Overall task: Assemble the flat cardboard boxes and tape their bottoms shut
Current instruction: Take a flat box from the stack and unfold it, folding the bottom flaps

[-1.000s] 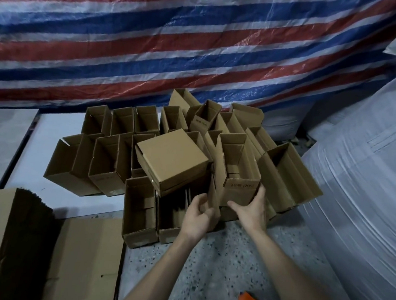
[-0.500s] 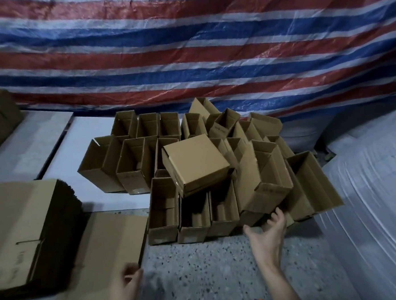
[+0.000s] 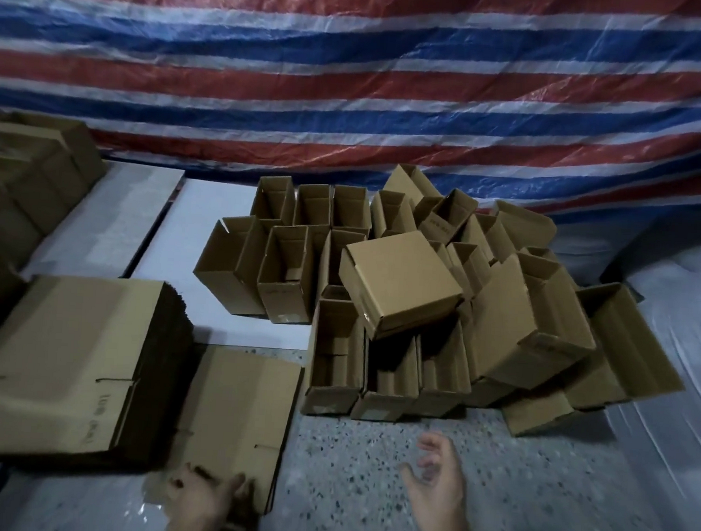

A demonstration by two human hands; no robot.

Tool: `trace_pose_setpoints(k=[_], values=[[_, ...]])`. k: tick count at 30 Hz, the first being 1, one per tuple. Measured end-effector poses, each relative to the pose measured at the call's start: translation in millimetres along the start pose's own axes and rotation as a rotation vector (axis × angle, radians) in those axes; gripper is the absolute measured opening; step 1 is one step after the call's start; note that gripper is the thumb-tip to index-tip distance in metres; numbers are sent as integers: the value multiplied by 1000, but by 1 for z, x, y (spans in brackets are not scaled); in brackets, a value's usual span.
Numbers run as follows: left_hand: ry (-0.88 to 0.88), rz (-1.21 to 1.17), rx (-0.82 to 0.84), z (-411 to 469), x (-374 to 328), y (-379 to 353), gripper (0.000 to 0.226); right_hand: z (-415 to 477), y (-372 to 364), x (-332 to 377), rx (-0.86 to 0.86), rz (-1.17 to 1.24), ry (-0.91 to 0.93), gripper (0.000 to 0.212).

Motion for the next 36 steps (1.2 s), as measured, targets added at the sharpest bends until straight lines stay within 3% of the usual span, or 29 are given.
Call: trace_pose_setpoints(k=[3,7,9,13,15,19,23,24,26,29,32,33,36], values=[[60,12,-8,17,0,1,94,-6,-34,3,189,-66,42,17],[76,49,-107,31,7,12,105,-15,-112,5,539,-91,25,6],[43,64,-142,40,9,19,108,-15,-147,8,644,-142,-4,16],[55,-4,-62,55,19,24,109,-22,-200,29,829,-121,-123,56],[40,-30,-68,59,21,26,104,-26,-219,40,879,-87,-179,64],[79,-87,-72,64,20,27,87,-28,-234,48,821,-89,-241,63],[147,-212,20,56,8,16,25,-24,-227,44,719,-78,-294,50],[156,-243,65,54,5,11,20,-24,-225,43,703,-68,-307,49],[154,-233,126,49,2,3,37,-26,-223,43,692,-35,-333,47],[79,18,152,30,-4,3,55,-32,-221,48,675,3,-321,32],[3,137,176,1,-10,4,84,-39,-216,62,644,-3,-193,13],[-5,120,188,-11,-12,5,91,-44,-213,67,643,-11,-137,18],[3,75,216,-39,-14,7,86,-62,-197,78,603,-41,7,22]])
Point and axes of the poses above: each hand's wrist, its own z-axis towards the middle knuckle, its own y-axis out of the back of the hand, x = y × z, the point moved 5 cm from there along z, towards the middle knuckle, and after that the axes turned 13 degrees about -z, right-handed, at the moved point
